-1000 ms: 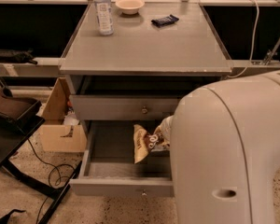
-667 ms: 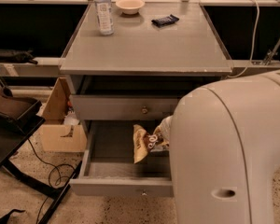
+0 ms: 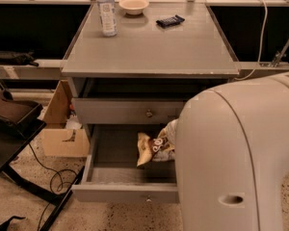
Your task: Place brown chip bag into middle drawer
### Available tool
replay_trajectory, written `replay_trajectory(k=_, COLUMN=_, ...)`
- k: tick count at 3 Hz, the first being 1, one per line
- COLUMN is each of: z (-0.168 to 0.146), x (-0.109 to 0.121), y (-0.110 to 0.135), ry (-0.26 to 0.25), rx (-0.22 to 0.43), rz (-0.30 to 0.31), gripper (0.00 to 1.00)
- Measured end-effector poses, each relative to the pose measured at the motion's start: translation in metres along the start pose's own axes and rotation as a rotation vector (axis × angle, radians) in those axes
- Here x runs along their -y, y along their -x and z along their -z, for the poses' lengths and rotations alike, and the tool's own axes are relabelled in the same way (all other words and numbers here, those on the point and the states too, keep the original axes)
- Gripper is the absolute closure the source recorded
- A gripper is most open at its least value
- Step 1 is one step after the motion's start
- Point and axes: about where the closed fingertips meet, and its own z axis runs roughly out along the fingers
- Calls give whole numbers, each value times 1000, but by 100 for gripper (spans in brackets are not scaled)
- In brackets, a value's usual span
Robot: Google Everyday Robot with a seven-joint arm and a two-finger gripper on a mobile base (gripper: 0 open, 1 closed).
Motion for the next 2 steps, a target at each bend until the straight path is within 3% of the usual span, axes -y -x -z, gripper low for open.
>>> replay_trajectory(k=1, z=0, x=0, y=0, ry=0, rx=0, rz=0, gripper=3)
replay_trajectory(k=2, z=0, x=0, y=0, ry=0, rx=0, rz=0, gripper=0)
